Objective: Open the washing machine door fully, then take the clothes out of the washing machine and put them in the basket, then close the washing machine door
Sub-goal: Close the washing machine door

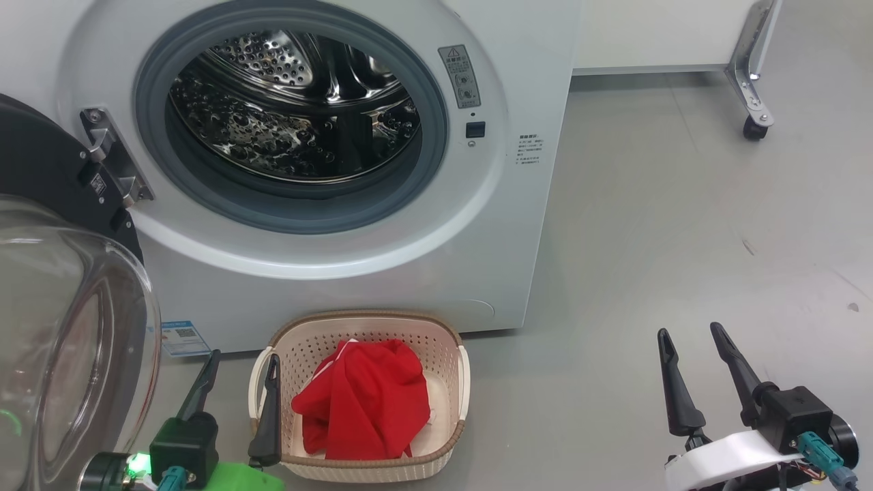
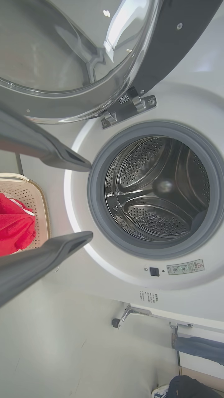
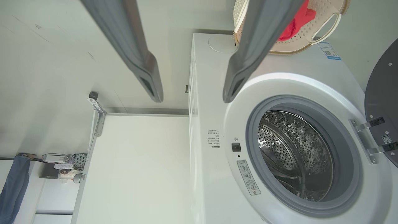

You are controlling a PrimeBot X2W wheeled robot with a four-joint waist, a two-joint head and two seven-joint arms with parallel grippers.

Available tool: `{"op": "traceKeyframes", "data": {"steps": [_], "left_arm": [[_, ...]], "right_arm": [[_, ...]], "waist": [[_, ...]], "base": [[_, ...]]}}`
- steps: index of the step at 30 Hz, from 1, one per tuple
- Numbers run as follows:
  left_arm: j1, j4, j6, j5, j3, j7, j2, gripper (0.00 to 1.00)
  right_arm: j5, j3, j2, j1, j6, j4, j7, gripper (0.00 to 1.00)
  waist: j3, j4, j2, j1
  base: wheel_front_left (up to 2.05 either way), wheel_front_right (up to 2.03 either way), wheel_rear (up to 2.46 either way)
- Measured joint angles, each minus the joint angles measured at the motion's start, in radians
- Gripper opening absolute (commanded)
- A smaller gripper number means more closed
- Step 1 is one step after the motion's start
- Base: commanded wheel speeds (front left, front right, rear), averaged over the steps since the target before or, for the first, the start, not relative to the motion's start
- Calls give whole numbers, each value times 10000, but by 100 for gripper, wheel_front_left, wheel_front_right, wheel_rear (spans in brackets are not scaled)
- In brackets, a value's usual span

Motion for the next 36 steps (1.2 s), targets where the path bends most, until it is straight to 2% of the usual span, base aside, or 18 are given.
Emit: {"op": "traceKeyframes", "data": {"steps": [17,36], "left_arm": [[75,-278,0,4,10,86,0,100],[106,-470,2,171,38,111,0,100]], "right_arm": [[0,-2,-38,9,-40,-54,12,100],[2,-2,-46,29,-75,-96,40,100]], "waist": [[-16,-2,0,0],[-9,54,0,0]], "base": [[-80,80,0],[-11,11,0]]}}
